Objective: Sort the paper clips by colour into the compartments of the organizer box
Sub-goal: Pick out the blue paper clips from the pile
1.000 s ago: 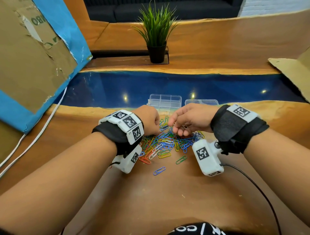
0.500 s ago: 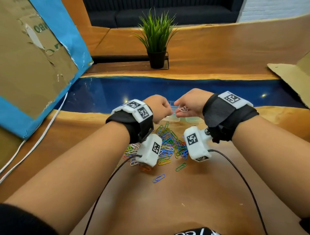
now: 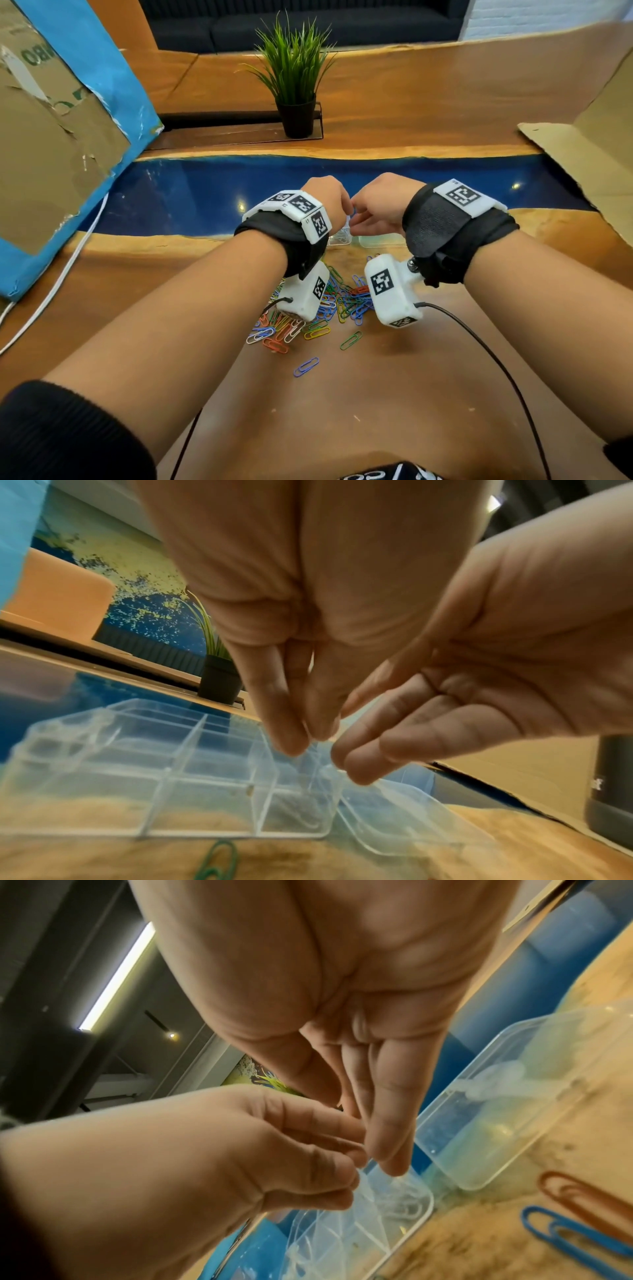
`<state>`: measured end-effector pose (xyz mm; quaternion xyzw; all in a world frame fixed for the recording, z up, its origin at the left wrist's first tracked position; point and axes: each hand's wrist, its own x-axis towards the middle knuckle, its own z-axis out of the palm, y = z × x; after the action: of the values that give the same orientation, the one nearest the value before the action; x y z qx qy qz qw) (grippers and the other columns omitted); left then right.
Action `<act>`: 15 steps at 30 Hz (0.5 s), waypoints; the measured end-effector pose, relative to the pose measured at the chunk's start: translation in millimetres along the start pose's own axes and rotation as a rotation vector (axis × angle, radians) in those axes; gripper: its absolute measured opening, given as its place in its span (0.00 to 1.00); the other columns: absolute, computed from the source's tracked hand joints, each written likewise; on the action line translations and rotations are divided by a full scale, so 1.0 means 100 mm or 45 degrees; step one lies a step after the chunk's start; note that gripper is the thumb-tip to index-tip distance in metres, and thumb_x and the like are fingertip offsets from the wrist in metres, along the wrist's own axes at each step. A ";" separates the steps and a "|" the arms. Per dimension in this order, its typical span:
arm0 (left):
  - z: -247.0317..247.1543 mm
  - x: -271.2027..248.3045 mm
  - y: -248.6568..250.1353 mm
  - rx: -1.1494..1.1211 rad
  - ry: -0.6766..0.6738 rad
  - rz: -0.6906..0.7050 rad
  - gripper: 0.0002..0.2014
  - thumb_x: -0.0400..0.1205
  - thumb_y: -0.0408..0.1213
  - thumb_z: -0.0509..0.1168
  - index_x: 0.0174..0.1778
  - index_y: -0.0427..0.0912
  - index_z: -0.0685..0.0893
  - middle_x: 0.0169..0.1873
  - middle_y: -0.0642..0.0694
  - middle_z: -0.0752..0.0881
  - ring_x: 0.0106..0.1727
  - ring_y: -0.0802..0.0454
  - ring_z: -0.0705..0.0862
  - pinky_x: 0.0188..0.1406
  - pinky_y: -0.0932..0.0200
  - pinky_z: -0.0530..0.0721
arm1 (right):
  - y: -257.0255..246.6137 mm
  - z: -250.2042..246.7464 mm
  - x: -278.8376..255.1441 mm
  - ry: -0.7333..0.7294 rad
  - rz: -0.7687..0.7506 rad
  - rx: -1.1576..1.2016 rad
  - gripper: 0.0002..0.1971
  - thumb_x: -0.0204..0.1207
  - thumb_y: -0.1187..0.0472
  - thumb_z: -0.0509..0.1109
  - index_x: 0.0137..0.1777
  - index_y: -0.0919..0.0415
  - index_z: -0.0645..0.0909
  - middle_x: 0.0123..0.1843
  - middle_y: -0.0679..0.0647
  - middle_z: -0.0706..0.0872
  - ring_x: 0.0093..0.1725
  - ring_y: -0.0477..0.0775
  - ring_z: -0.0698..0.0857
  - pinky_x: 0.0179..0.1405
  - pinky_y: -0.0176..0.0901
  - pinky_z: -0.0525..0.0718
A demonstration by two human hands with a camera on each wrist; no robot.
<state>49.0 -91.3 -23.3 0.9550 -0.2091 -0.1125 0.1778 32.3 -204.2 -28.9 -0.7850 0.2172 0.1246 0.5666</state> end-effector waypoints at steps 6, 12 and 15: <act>-0.04 -0.06 -0.06 -0.075 0.061 0.009 0.13 0.79 0.29 0.65 0.54 0.48 0.87 0.52 0.50 0.87 0.44 0.52 0.85 0.48 0.60 0.83 | 0.05 -0.15 -0.19 -0.020 -0.094 -0.115 0.06 0.80 0.70 0.62 0.52 0.63 0.78 0.22 0.53 0.85 0.30 0.53 0.84 0.41 0.41 0.86; -0.15 -0.37 -0.24 -0.032 -0.032 0.037 0.03 0.77 0.39 0.70 0.40 0.46 0.88 0.27 0.55 0.84 0.28 0.52 0.86 0.26 0.67 0.80 | 0.18 -0.27 -0.43 -0.050 -0.239 -0.798 0.07 0.73 0.69 0.69 0.41 0.60 0.88 0.26 0.50 0.85 0.27 0.48 0.84 0.35 0.35 0.86; -0.14 -0.52 -0.33 0.040 -0.159 0.015 0.05 0.76 0.43 0.72 0.38 0.46 0.88 0.29 0.49 0.88 0.27 0.51 0.87 0.30 0.63 0.84 | 0.23 -0.22 -0.52 -0.075 -0.241 -1.149 0.06 0.71 0.65 0.72 0.38 0.57 0.89 0.23 0.47 0.85 0.25 0.44 0.83 0.36 0.33 0.85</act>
<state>18.9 -36.2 -16.5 0.9475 -0.2272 -0.1676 0.1499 -25.0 -220.6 -17.9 -0.9657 0.0524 0.1765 0.1832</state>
